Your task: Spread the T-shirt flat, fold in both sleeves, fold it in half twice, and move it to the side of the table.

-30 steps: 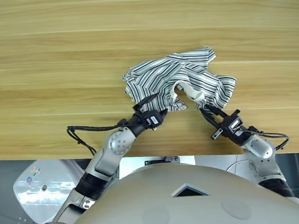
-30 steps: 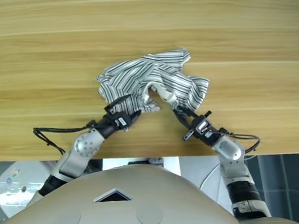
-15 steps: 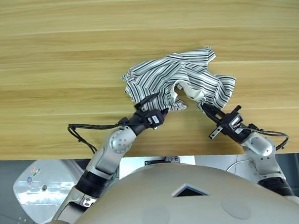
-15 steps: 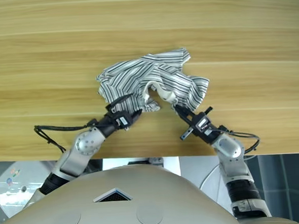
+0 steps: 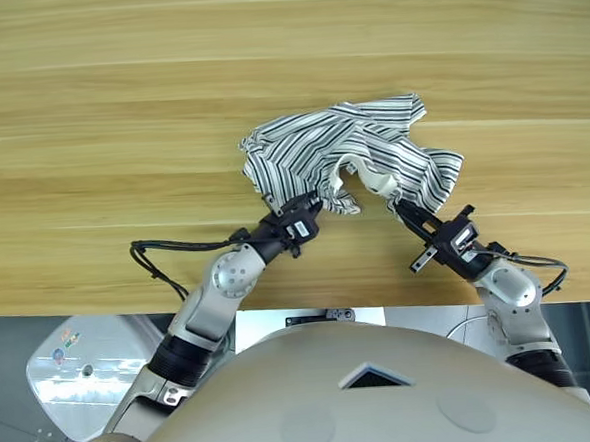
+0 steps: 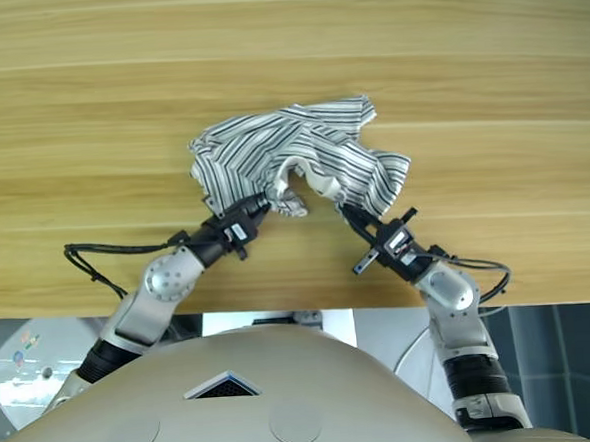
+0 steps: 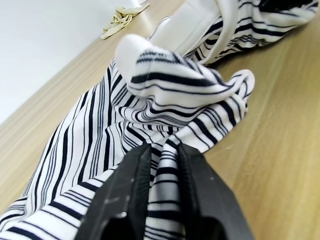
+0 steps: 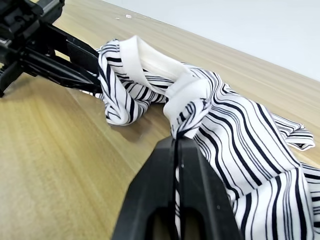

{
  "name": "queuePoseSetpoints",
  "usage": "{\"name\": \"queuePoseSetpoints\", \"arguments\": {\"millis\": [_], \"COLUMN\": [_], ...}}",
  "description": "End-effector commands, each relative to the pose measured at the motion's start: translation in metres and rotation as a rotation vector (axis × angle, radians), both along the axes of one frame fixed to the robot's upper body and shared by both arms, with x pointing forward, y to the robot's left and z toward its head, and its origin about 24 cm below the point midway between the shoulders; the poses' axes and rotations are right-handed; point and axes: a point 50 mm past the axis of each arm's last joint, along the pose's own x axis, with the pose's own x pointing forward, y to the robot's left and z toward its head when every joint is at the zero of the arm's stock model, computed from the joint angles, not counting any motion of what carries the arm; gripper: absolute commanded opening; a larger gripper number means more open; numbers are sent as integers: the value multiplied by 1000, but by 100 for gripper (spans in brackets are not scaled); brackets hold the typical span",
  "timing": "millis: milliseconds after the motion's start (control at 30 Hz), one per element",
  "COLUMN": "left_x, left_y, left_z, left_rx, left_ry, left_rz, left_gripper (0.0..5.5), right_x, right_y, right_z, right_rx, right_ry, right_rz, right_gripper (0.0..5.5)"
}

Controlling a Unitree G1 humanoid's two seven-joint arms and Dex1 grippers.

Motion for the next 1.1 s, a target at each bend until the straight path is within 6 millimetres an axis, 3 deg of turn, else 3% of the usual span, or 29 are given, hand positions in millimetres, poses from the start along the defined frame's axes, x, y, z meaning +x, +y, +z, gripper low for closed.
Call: {"name": "queuePoseSetpoints", "arguments": {"millis": [33, 133, 300, 433, 500, 667, 767, 900, 967, 1100], "left_x": [-13, -11, 0, 23, 34, 48, 37, -14, -30, -46], "left_y": [16, 15, 20, 43, 58, 78, 71, 80, 92, 120], "left_z": [-26, -24, -16, 3, 12, 30, 34, 37, 36, 28], "left_rx": [97, 80, 38, -55, -77, -145, -205, -337, -392, -387], "left_ry": [164, 165, 127, 46, -4, -96, -107, -37, 9, 49], "left_rz": [50, 63, 115, 257, 326, 372, 199, -83, -99, -38], "left_gripper": [40, 3, 3, 3, 3, 3, 3, 3, 3, 3], "right_x": [6, 12, 30, 58, 68, 72, 45, -4, -13, -8], "right_y": [-3, -5, -14, -29, -27, -16, -6, -16, -27, -44], "right_z": [6, 8, 11, 14, 17, 31, 37, 38, 39, 50], "right_rx": [7, 5, -17, -41, -47, -37, -27, -11, -12, 71], "right_ry": [-21, -34, -64, -104, -127, -193, -176, -55, -24, -38], "right_rz": [-13, -23, -84, -160, -138, 5, 221, 352, 314, 210], "right_gripper": [0, 0, 0, 0, 0, 0, 0, 0, 0, 0]}}
